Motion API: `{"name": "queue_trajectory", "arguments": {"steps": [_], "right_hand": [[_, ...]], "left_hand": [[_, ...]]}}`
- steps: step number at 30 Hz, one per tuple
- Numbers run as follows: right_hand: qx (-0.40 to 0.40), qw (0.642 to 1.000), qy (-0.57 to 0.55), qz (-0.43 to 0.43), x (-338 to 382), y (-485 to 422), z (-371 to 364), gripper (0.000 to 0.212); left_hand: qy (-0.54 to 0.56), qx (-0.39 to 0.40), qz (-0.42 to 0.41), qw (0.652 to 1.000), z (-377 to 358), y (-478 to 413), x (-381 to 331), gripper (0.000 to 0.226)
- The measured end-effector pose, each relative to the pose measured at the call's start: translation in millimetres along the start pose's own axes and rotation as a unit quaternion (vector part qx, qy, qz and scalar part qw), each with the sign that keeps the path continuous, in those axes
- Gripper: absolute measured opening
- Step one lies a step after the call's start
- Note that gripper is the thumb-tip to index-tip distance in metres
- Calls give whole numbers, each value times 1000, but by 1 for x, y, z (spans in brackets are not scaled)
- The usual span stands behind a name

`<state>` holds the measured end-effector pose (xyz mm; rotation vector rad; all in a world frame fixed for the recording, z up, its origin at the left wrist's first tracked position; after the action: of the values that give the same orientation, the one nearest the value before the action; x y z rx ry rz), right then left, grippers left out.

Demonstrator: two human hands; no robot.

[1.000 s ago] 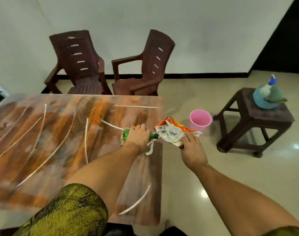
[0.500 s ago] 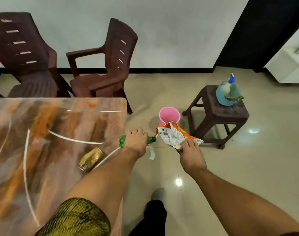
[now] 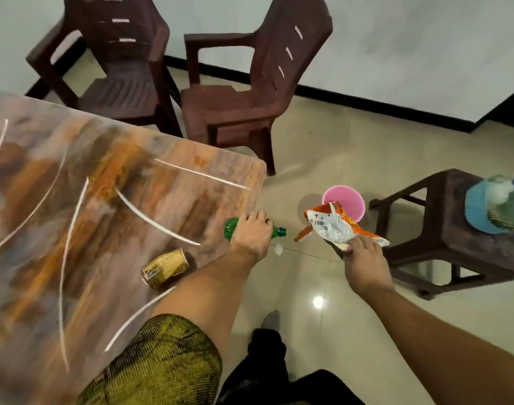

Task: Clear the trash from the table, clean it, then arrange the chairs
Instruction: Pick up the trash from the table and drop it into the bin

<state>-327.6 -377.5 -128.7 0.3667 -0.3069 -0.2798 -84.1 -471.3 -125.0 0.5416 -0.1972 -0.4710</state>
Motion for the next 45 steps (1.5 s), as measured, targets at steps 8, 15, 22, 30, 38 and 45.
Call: {"name": "queue_trajectory", "arguments": {"steps": [8,15,22,30,38,45], "right_hand": [[-7,1000,-23,14,-22,-44,29,29],[-48,997,-52,-9,-82,-116,67,31],[-66,991,-114,-17,-170,-242,77,30],[-43,994,-101,0,-238,-395,3,28],[108,990,71,47,-304,-464,-156,36],[244,963,64,92,-291,-548,-222,61]], "left_hand": [[35,0,-20,999,42,-40,-39,38],[66,-15,-55,996,83,-117,-100,40],[105,67,-25,992,101,-257,-151,45],[175,91,24,980,55,-427,-187,44],[187,168,35,967,-73,-530,-214,45],[192,172,46,965,-121,-575,-216,44]]}}
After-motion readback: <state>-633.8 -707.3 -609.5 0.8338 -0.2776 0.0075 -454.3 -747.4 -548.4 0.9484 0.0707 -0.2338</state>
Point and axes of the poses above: each hand's wrist, its own y-axis away from the middle knuckle, its own z-axis out of the back of the hand, x = y × z, the point moved 4 cm from there along -y, towards the middle knuckle, and after that the axes turned 10 degrees about x, right-handed, at the moved point
